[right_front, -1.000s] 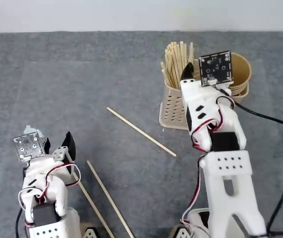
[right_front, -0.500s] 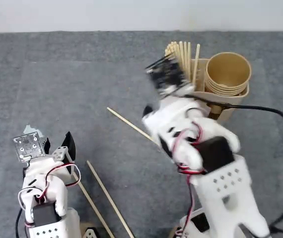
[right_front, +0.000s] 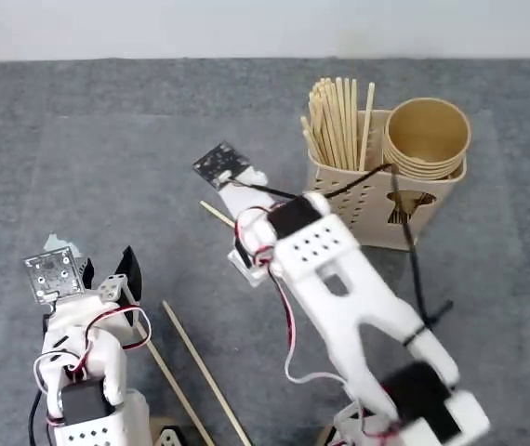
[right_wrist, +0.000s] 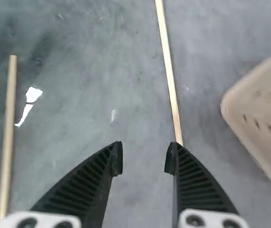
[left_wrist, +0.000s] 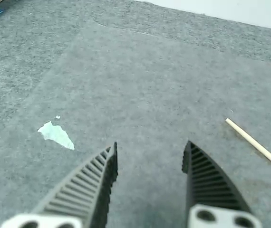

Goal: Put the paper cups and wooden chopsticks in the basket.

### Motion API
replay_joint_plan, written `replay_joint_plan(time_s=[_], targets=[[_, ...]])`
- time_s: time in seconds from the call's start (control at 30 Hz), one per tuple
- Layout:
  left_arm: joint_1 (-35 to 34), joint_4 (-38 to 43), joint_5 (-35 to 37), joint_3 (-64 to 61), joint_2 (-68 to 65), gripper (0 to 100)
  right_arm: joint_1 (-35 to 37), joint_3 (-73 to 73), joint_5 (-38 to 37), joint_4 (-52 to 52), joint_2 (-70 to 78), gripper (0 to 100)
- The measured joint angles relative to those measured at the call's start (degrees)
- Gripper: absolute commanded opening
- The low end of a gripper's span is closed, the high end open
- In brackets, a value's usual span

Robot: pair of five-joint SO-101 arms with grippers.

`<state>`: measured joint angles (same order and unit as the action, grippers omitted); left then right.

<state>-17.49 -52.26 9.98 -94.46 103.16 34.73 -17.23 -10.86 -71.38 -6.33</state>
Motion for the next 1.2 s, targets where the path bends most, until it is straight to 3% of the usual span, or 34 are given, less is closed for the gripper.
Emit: replay_joint_plan(time_s=[0.4, 0.73, 0.87, 1.03, 1.2], targets=[[0.0, 0.0, 0.0, 0.0, 0.0, 22, -0.4, 2.5, -8.4, 17.1, 17.4, 16.5], [0.0, 0.0, 0.0, 0.0, 0.0, 22, -4.0, 12.5, -8.4, 17.5, 30.4, 16.2], [0.0, 0.0, 0.0, 0.0, 0.0, 22, -4.2, 14.9, -8.4, 17.5, 33.6, 0.9], [0.0, 0.0, 0.0, 0.0, 0.0, 22, -4.7, 17.7, -8.4, 17.2, 35.5, 0.8], [0.0, 0.0, 0.0, 0.0, 0.0, 22, -4.6, 19.8, -8.4, 9.8, 35.3, 0.8]])
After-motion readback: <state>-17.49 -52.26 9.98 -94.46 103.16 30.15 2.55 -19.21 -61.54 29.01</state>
